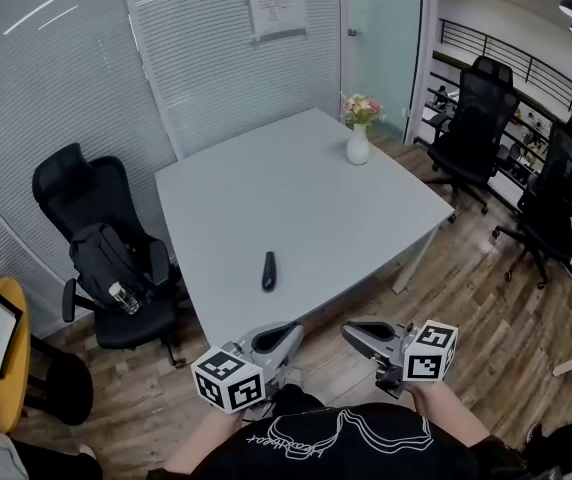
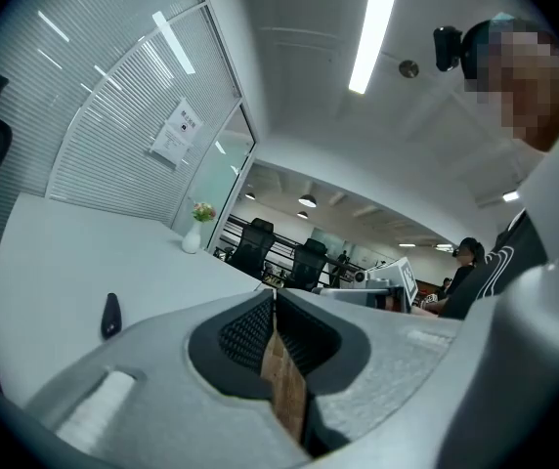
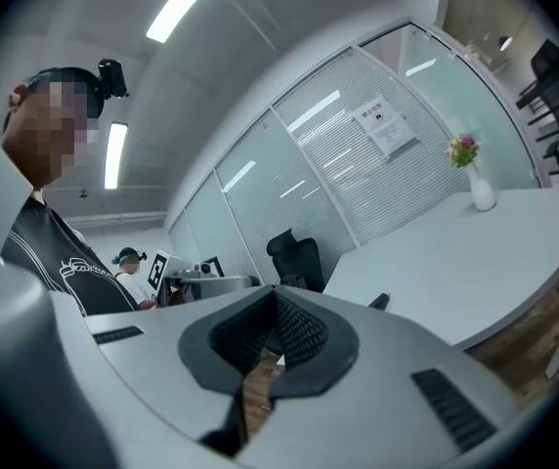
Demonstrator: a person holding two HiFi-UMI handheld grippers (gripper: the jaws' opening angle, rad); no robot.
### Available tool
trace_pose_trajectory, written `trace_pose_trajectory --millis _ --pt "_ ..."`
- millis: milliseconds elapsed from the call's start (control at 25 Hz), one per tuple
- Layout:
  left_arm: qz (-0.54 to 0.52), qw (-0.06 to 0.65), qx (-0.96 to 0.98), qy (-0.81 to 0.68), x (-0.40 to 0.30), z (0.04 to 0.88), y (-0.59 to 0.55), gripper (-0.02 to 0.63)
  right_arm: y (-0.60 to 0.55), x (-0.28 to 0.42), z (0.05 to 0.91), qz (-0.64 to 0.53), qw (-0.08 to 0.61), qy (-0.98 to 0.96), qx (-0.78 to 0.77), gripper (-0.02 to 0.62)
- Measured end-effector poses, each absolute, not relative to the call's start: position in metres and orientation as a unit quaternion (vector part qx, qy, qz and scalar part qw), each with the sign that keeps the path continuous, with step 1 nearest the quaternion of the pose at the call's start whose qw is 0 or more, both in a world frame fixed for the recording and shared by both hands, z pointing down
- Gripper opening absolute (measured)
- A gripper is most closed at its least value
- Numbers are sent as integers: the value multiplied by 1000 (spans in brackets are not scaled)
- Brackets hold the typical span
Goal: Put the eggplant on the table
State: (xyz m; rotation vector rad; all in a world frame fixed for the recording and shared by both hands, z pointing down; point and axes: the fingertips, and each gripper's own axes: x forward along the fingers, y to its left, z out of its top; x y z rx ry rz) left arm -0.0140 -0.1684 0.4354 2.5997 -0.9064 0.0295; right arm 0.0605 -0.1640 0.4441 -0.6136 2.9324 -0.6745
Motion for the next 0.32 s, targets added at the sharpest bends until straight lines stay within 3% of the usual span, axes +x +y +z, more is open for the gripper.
trace_pose_trajectory --millis 320 --pt "11 199 922 -332 -20 437 -161 20 -157 57 443 -216 35 955 -199 8"
